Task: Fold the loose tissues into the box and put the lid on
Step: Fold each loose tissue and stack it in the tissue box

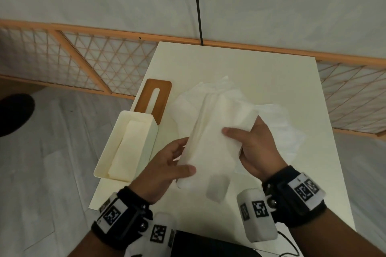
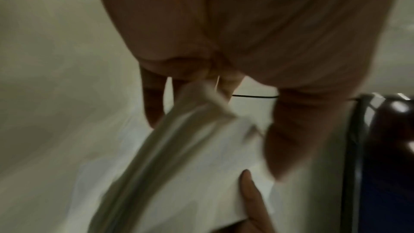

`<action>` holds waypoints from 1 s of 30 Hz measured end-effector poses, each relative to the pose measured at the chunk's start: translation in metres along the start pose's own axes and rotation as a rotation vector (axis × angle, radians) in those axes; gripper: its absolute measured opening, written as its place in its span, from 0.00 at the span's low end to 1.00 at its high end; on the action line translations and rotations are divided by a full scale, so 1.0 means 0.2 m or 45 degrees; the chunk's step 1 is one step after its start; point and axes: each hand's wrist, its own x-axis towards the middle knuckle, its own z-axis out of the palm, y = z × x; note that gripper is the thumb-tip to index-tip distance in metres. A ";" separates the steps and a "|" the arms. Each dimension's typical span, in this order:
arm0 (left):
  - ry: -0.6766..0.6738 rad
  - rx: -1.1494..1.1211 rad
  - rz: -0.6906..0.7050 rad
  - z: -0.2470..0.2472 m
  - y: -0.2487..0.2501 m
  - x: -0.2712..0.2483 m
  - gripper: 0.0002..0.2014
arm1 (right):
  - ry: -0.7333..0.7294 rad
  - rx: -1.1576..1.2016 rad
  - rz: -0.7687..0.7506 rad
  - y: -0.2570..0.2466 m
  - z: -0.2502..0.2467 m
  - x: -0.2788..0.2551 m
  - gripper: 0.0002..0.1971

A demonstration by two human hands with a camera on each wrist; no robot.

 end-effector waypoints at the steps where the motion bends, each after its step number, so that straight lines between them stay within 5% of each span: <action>1: -0.018 0.100 0.018 0.00 0.05 0.02 0.38 | -0.042 -0.097 -0.028 -0.02 0.01 0.00 0.25; 8: 0.177 0.130 0.237 0.18 0.21 0.16 0.34 | -0.238 -0.464 -0.184 -0.10 0.11 -0.01 0.27; 17: 0.358 0.250 0.370 0.24 0.18 0.21 0.31 | -0.112 -0.599 -0.215 -0.10 0.14 -0.01 0.18; 21: 0.288 0.315 0.352 0.20 0.20 0.21 0.28 | -0.132 -0.713 -0.236 -0.16 0.13 0.00 0.25; 25: 0.080 0.541 0.326 0.12 0.26 0.19 0.29 | -0.467 -1.074 -0.120 -0.34 0.13 0.06 0.34; 30: -0.026 0.673 0.193 0.02 0.31 0.12 0.27 | -0.682 -1.479 -0.092 -0.40 0.20 0.13 0.17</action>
